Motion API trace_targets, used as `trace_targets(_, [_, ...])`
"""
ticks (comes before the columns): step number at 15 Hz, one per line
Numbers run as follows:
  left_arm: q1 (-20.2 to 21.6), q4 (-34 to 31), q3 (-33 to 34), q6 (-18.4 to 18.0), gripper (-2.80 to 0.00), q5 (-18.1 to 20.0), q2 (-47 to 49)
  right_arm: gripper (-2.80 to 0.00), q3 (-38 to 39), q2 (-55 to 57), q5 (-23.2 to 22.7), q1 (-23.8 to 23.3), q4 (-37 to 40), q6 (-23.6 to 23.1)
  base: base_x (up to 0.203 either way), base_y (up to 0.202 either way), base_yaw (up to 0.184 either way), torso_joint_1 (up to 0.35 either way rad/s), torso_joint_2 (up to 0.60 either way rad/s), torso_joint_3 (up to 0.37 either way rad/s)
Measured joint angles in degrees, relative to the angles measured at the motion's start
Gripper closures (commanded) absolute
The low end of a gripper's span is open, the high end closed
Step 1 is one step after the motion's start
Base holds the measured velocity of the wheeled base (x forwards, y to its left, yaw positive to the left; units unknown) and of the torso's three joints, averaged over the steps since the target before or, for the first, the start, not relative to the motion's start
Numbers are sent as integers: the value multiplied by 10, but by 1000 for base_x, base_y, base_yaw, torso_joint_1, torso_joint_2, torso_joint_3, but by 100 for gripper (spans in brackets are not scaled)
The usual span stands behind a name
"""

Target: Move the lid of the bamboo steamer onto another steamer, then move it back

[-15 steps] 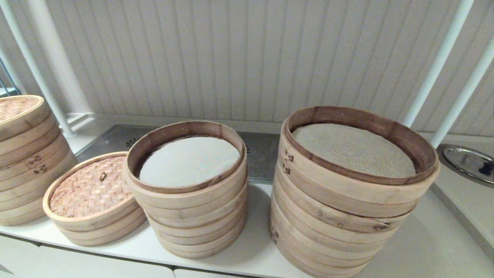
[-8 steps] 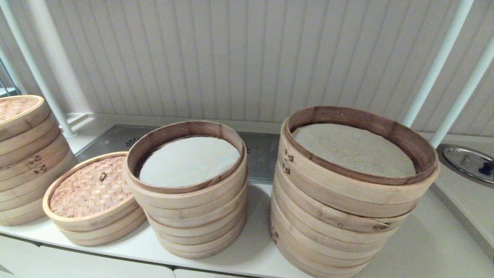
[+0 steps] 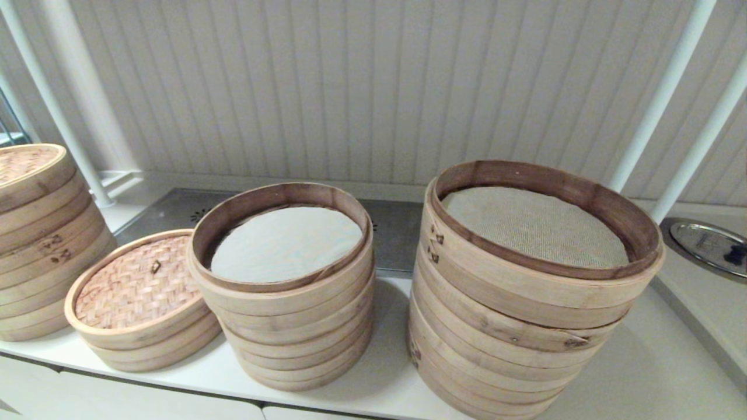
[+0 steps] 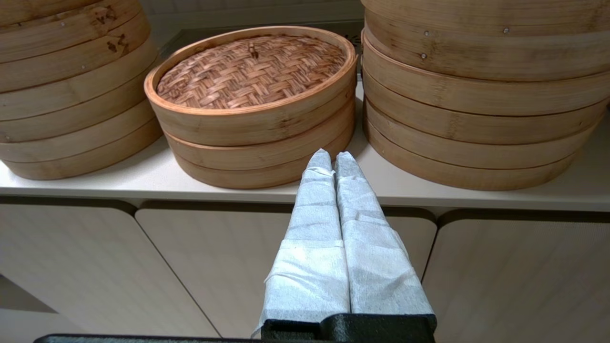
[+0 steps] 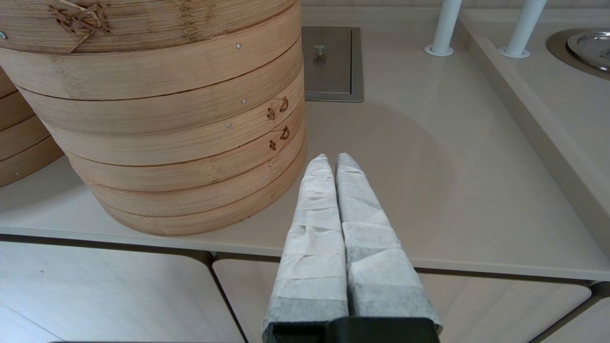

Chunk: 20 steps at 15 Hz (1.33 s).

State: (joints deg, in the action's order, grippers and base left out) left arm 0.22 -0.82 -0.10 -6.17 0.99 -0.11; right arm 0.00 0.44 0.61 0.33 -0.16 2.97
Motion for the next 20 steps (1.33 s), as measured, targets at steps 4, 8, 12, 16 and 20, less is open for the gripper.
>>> trace_targets(4, [0,0,0,0,0,0,0,0,0,0,0,0,0,0,0,0,0,0,0,0])
trace_targets(8, [0,0,0,-2,0,2,0,0,0,0,0,0,0,0,0,0,0,0,0,0])
trace_targets(12, [0,0,-1,-9,0,2,0,0,0,0,0,0,0,0,0,0,0,0,0,0])
trace_targets(16, [0,1,-1,-10,0,1,0,0,0,0,0,0,0,0,0,0,0,0,0,0])
trace_targets(20, [0,1,-1,-10,0,2,0,0,0,0,0,0,0,0,0,0,0,0,0,0])
